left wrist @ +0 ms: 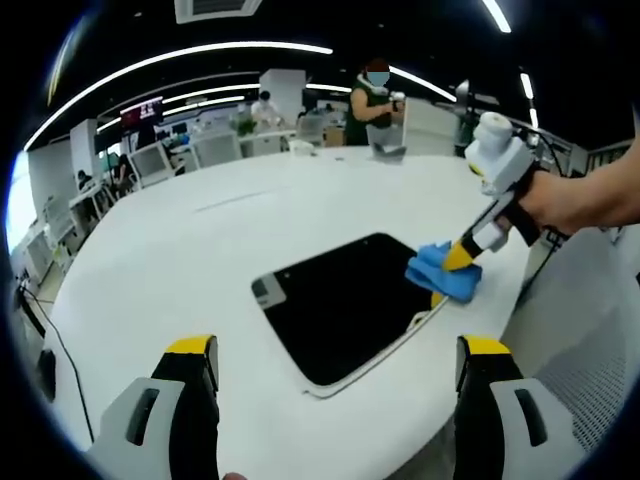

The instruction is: Wipe the mirror surface with the cleaning cloth until all visible marks leave the cleaned area.

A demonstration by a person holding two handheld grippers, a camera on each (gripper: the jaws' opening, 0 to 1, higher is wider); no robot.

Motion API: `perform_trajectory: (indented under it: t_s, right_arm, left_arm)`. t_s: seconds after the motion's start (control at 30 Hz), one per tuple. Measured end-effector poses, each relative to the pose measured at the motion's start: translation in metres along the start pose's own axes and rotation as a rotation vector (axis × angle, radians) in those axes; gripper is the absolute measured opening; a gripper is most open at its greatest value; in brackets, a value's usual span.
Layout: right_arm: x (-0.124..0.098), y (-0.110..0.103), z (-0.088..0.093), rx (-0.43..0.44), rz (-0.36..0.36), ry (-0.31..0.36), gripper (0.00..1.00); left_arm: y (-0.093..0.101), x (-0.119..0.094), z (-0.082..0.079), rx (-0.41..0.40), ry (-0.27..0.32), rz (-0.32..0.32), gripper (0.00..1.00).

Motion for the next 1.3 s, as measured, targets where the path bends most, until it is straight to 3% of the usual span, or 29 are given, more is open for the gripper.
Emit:
perform_trajectory:
  t_s: [0.9, 1.3]
  right_arm:
    - [0.000, -0.001, -0.001, 0.020, 0.033, 0.009, 0.02]
    - [0.002, -0.016, -0.005, -0.001, 0.036, 0.011, 0.02]
  left_arm:
    - [-0.002, 0.000, 0.001, -0.016, 0.003, -0.005, 0.99]
    - [0.002, 0.000, -0.001, -0.012, 0.010, 0.014, 0.99]
Point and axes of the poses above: the point that each gripper's makers call its tool centre point, and the gripper's own axes: x roughly forward along the fingers, y roughly to its right, z roughly out of its underside, the point moved 1 cm from there along -x, roughly backward along the fingers, and after that the axes turned 5 degrees about -x, right-handed, at the moved point
